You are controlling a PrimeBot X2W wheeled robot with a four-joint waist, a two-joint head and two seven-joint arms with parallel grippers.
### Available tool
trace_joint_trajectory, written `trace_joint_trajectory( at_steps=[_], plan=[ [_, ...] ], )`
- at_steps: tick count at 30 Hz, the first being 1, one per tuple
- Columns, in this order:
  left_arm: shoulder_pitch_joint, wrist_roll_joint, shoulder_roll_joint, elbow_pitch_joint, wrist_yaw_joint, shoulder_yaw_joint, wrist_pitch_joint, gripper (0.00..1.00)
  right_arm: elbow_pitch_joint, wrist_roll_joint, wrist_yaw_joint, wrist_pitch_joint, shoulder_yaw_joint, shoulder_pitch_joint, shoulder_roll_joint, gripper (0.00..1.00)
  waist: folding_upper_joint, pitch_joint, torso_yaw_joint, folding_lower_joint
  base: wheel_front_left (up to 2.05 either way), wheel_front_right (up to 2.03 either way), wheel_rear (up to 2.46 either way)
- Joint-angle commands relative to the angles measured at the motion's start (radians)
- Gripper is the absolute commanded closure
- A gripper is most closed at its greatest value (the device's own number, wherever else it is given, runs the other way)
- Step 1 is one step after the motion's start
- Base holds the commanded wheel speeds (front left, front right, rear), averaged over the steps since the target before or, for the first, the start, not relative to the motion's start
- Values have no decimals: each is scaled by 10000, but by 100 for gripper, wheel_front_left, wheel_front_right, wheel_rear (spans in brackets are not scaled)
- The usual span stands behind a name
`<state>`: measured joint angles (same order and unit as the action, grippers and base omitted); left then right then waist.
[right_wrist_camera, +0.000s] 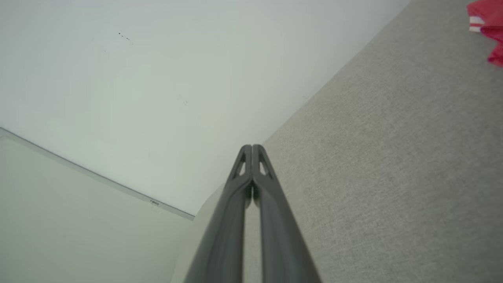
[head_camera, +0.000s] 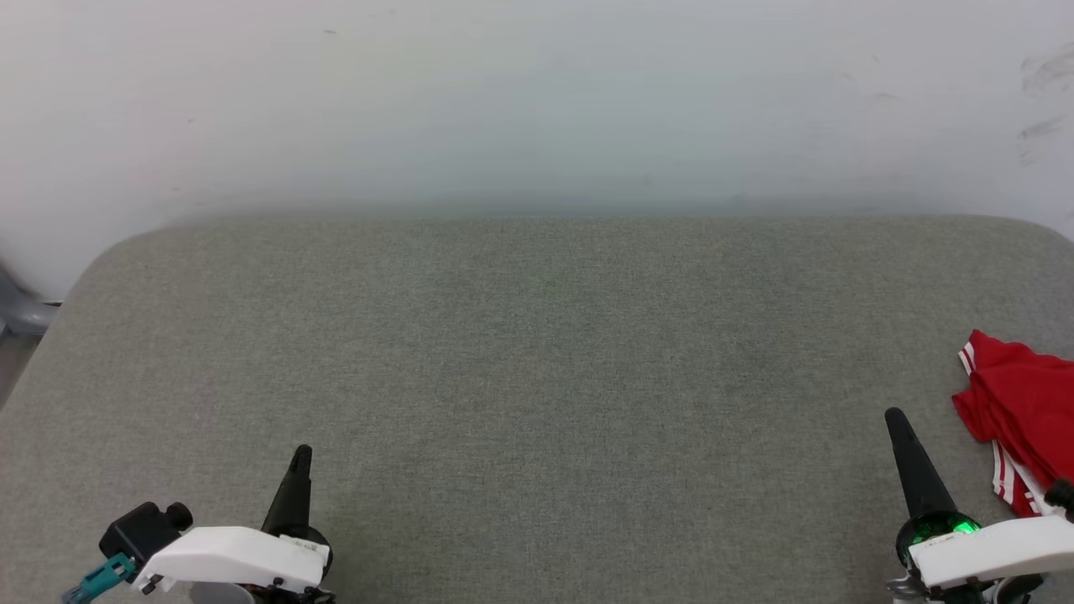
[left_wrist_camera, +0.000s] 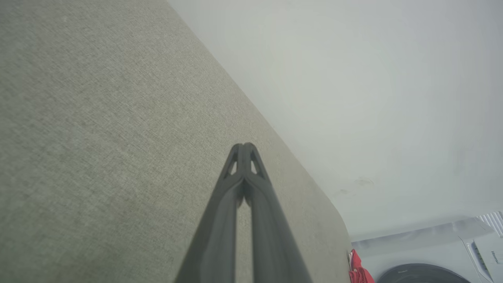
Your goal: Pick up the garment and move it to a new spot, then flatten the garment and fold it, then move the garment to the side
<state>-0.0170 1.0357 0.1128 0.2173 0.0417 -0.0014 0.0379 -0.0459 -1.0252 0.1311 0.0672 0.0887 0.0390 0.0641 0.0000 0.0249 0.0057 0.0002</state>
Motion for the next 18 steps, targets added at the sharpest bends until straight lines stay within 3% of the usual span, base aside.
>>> trace_joint_trajectory(
  at_steps=[1, 18],
  plan=[
    [-277, 316, -36, -75, 80, 84, -78, 100, -44, -361, -2, 9, 4, -255, 88, 100, 0, -7, -2, -1, 0, 0, 0],
    [-485, 1901, -202, 32, 331, 406, -507, 100, -614, -2034, -2, 94, 1, -636, 84, 100, 0, -71, -15, -1, 0, 0, 0]
  ],
)
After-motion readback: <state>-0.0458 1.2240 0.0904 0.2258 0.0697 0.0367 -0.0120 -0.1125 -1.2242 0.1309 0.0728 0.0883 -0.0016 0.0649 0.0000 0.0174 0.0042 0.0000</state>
